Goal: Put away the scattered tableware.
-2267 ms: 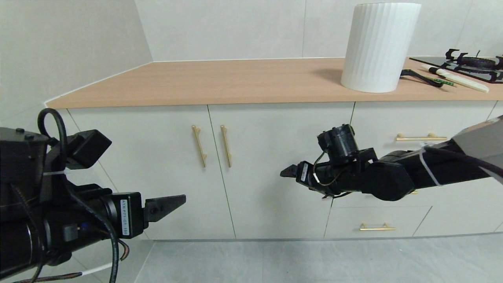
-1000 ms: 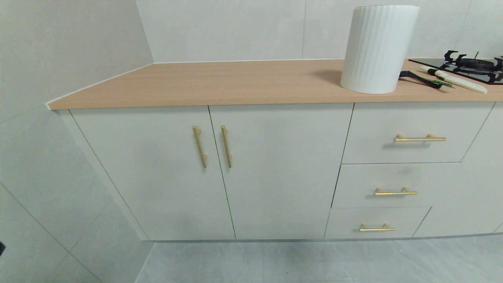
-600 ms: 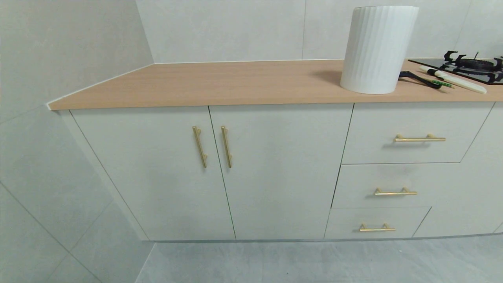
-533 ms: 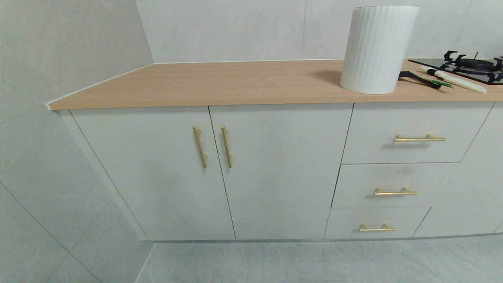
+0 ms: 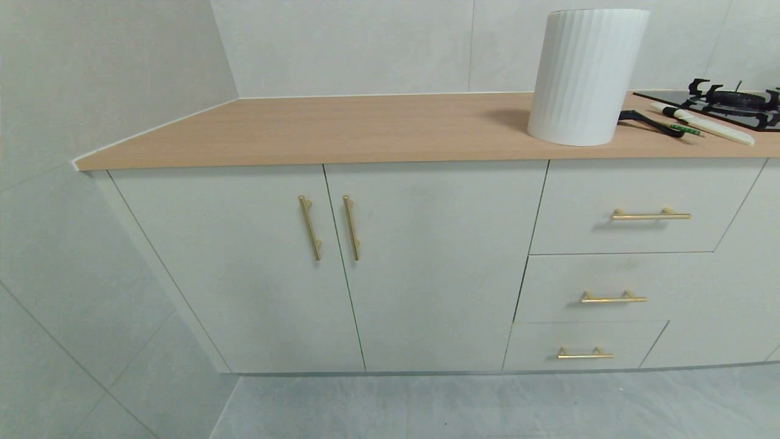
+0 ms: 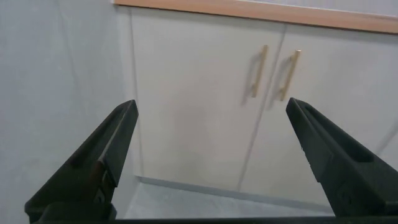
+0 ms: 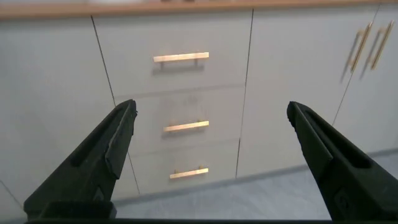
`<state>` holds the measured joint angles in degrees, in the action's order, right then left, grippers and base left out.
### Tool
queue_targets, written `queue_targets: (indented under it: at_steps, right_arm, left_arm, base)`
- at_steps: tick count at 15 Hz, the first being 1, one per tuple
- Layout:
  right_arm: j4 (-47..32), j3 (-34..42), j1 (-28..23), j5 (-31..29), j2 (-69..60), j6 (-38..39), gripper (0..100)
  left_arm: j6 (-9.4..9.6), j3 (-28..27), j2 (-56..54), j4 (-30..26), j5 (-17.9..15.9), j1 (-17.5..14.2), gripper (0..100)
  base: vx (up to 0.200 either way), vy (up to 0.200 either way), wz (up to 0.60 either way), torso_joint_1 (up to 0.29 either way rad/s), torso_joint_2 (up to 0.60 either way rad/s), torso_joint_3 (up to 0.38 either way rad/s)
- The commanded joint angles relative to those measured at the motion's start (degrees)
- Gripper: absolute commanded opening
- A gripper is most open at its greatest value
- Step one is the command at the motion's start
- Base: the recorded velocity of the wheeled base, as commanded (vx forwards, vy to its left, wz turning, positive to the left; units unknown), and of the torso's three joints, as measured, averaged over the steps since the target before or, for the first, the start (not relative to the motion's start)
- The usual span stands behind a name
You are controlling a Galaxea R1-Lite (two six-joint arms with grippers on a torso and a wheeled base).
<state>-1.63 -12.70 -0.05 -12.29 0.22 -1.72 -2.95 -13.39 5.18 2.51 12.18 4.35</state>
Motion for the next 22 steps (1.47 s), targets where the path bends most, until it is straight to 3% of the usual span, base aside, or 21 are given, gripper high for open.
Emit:
queue_targets:
  at_steps: [1,2,5,6,8,9,10,12,15,19,22]
  right_arm:
    - [4.01,5.85,-0.04,0.16,-0.22,-0.13,100]
    - [8.23,9.19,-0.04,1.04,-0.22,-0.21,100]
    - [9.46,12.7,-0.04,6.93,-0.22,0.14,100]
    - [8.05,12.7,-0.04,8.86,-0.22,0.31,100]
    - [4.62,12.7,-0.04,12.29,-0.13,0.31,100]
    - [4.36,12.7,-0.04,12.9,-0.22,0.31,100]
    - [3.74,12.7,-0.04,13.52,-0.22,0.66,100]
    - [1.37,12.53,0.05,14.4,-0.22,0.66,100]
    - [1.55,12.61,0.05,15.19,-0.13,0.22,100]
    - [1.63,12.7,0.05,15.1,-0.13,0.31,100]
    - [1.63,12.7,0.05,15.01,-0.13,0.75,100]
  left_arm:
    - [4.97,3.89,-5.09,0.21,-2.77,-4.26,100]
    - [7.17,5.91,-5.18,0.65,-3.74,-4.35,100]
    - [7.61,9.78,-5.18,1.97,-4.18,-4.44,100]
    - [9.1,13.3,-5.18,6.37,-4.71,-4.35,100]
    - [8.4,13.39,-5.18,5.31,-8.84,-4.35,100]
    - [8.4,13.39,-5.18,3.99,-8.93,-4.35,100]
    - [8.14,13.39,-5.18,-1.11,-9.54,-4.35,100]
    - [7.52,13.39,-5.18,-3.13,-12.79,-4.35,100]
    - [5.59,13.39,-5.18,-3.04,-12.88,-4.35,100]
    - [5.41,13.39,-5.18,-2.95,-12.79,-4.35,100]
    - [3.39,13.39,-5.18,-2.95,-12.71,-4.35,100]
  base:
    - [0.0,0.0,0.0,0.0,0.0,0.0]
    - [0.0,0.0,0.0,0.0,0.0,0.0]
    - [0.0,0.0,0.0,0.0,0.0,0.0]
    - [0.0,0.0,0.0,0.0,0.0,0.0]
    - [0.0,0.0,0.0,0.0,0.0,0.0]
    - [0.0,0.0,0.0,0.0,0.0,0.0]
    - [0.0,0.0,0.0,0.0,0.0,0.0]
    - [0.0,0.0,0.0,0.0,0.0,0.0]
    - [0.0,0.0,0.0,0.0,0.0,0.0]
    - [0.0,0.0,0.0,0.0,0.0,0.0]
    - [0.0,0.0,0.0,0.0,0.0,0.0]
